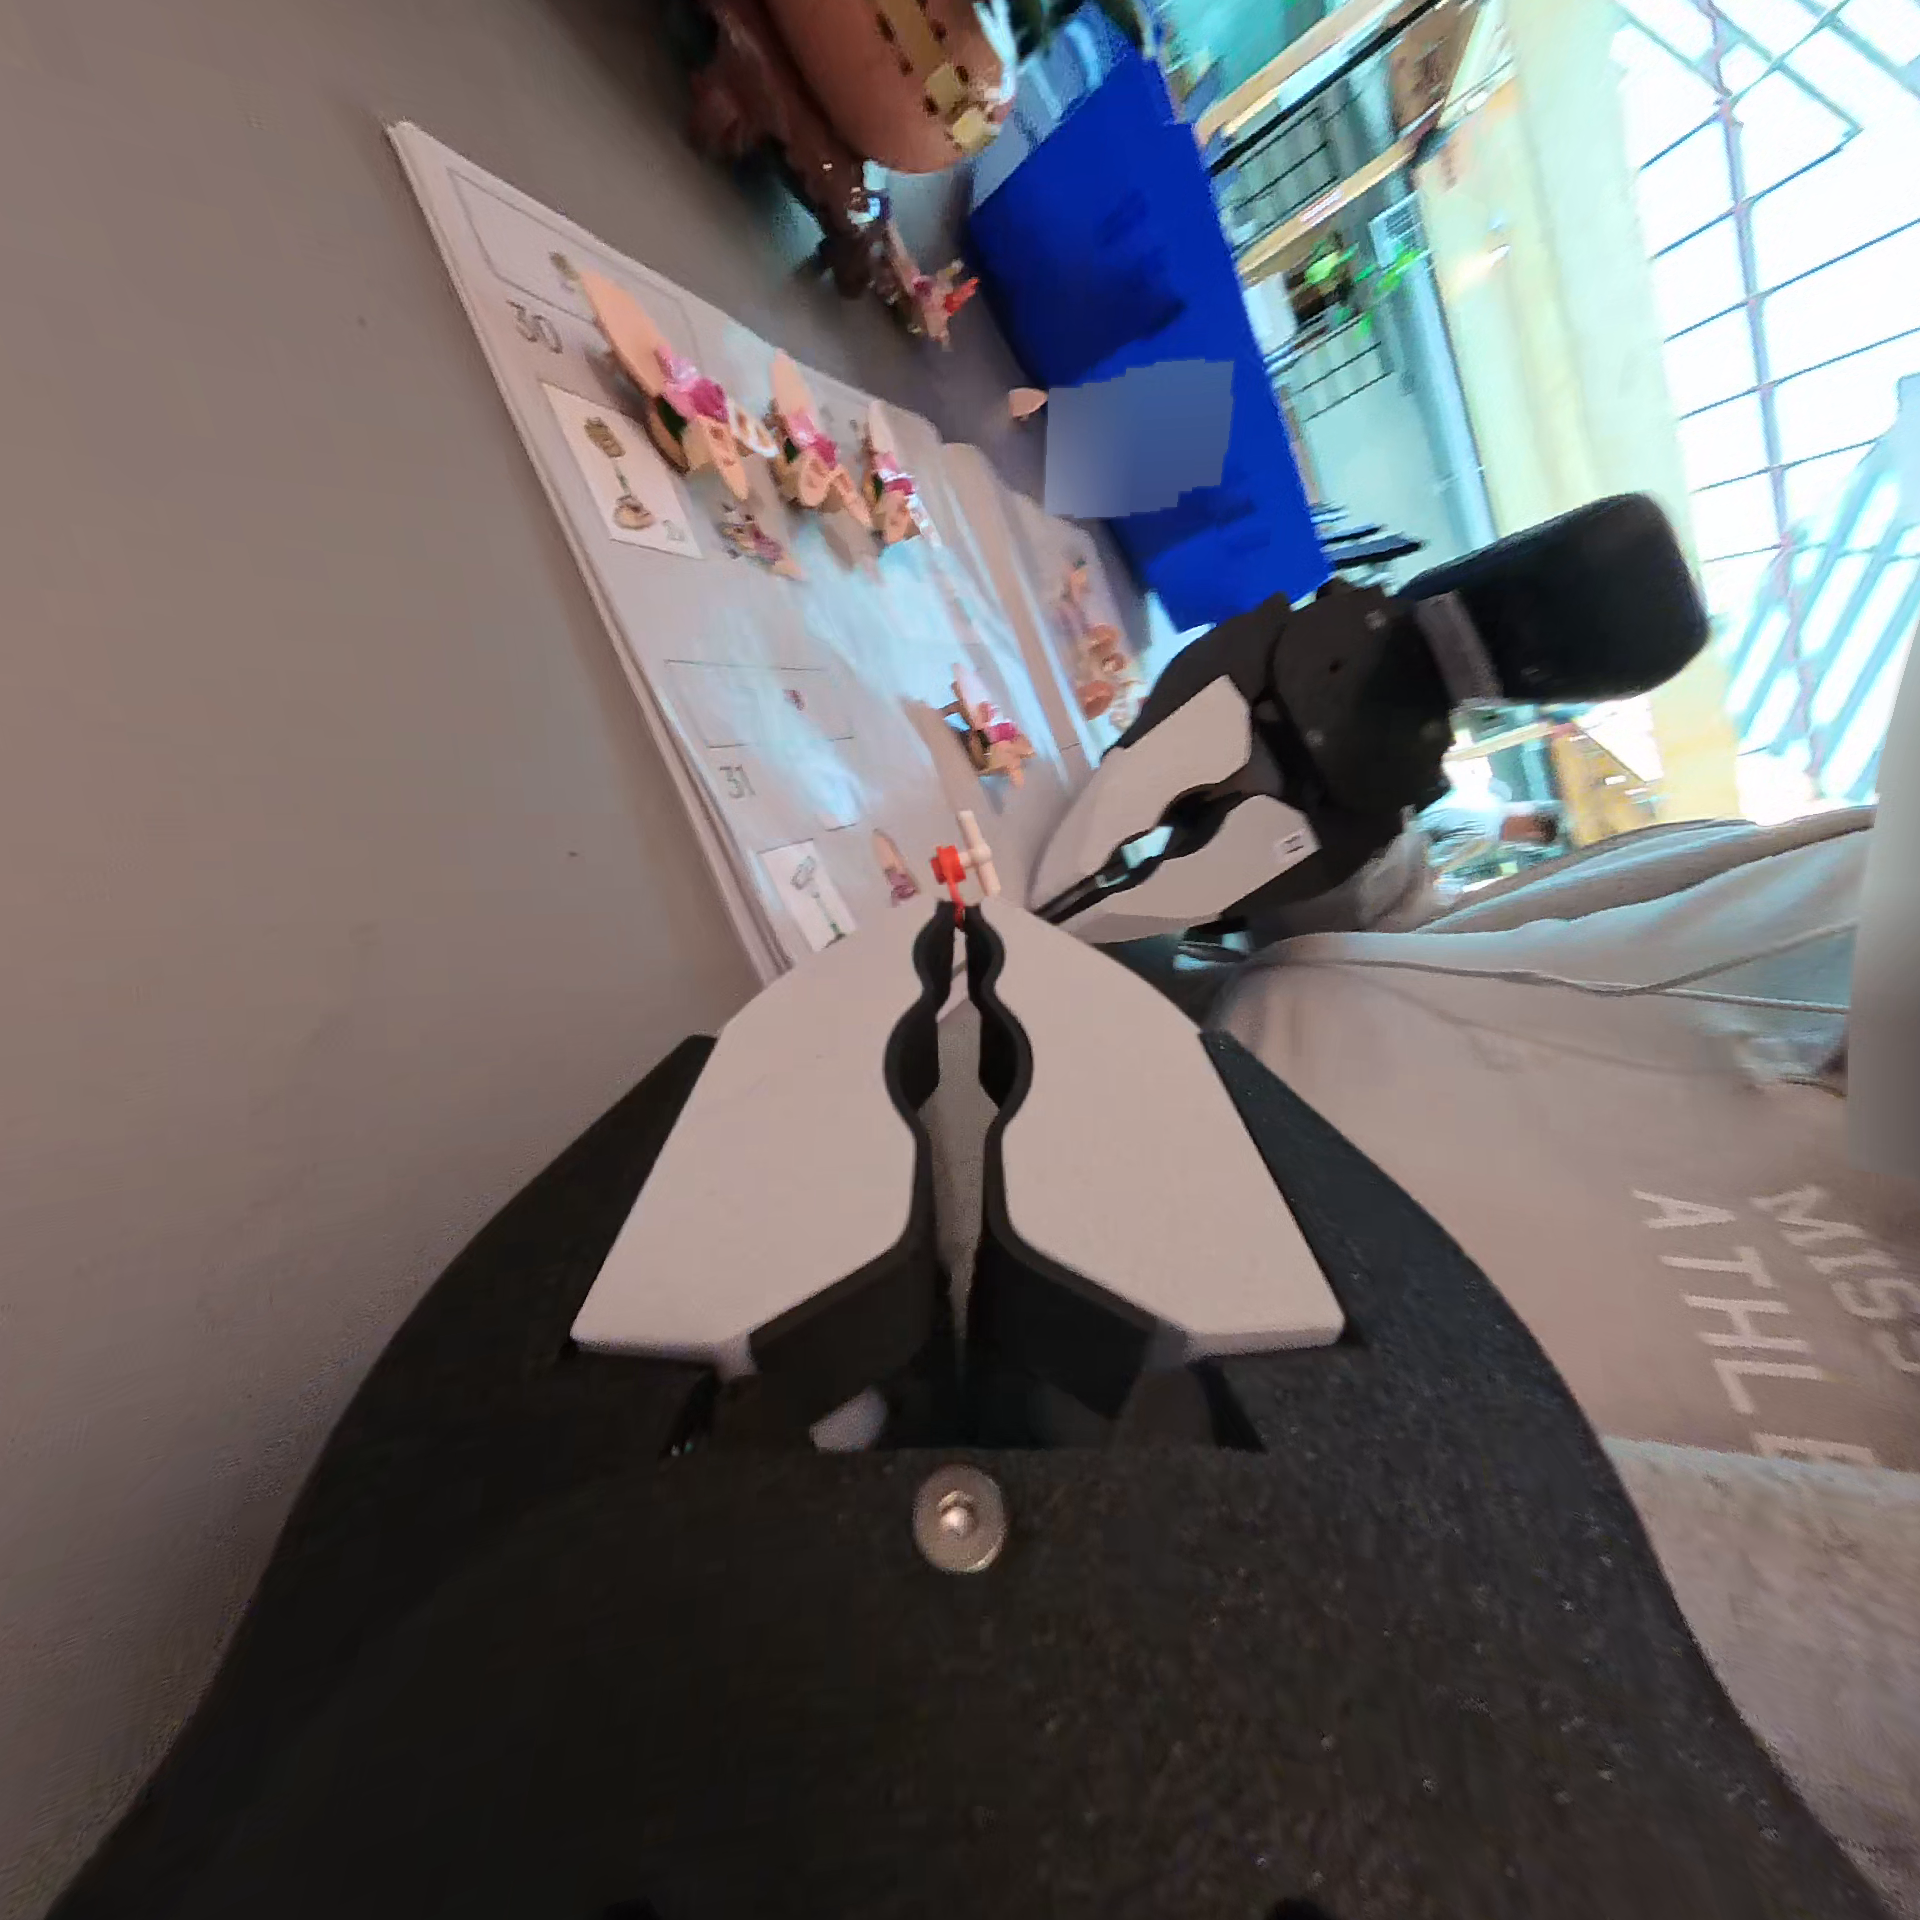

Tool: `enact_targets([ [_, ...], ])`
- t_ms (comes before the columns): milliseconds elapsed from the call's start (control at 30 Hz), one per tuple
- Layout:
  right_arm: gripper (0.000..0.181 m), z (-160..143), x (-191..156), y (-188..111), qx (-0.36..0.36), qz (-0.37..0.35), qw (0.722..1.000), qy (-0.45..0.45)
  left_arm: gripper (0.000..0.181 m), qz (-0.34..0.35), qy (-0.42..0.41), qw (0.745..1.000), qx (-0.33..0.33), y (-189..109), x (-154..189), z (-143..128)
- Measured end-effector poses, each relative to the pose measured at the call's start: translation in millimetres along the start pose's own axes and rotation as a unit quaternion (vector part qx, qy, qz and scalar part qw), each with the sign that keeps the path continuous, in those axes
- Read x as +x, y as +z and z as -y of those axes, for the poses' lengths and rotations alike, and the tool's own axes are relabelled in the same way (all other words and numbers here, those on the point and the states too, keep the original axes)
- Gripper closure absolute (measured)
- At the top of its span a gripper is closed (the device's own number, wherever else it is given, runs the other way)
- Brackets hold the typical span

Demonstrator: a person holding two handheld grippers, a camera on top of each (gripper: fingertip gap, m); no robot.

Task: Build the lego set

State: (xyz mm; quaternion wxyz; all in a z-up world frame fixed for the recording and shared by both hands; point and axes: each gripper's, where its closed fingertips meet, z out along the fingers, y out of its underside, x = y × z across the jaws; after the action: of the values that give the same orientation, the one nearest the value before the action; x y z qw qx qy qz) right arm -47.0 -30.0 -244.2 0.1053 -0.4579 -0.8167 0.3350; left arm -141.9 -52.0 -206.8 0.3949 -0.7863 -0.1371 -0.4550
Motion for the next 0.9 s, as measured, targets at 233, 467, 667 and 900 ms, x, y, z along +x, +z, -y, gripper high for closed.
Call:
enact_targets([
  [233, 0.175, 36.5, -0.6, -27.7, 0.130, 0.025, 0.991, -0.011, 0.180, -0.140, -0.061, 0.987, 0.041, -2.6, 38.2, 9.6],
  [467, 0.175, 42.0, 6.5, -38.2, 0.150, 0.002, 0.988, -0.035, 0.180, -0.149, -0.070, 0.986, 0.035, -2.5, 45.7, -3.9],
  [667, 0.175, 45.2, 6.0, -39.4, 0.159, 0.000, 0.986, -0.052, 0.180, -0.126, -0.073, 0.989, 0.030, -5.7, 40.3, -10.3],
  [900, 0.171, 50.1, 2.4, -42.6, 0.170, 0.006, 0.981, -0.092, 0.180, -0.136, -0.080, 0.987, 0.025, -2.2, 41.5, -13.5],
])
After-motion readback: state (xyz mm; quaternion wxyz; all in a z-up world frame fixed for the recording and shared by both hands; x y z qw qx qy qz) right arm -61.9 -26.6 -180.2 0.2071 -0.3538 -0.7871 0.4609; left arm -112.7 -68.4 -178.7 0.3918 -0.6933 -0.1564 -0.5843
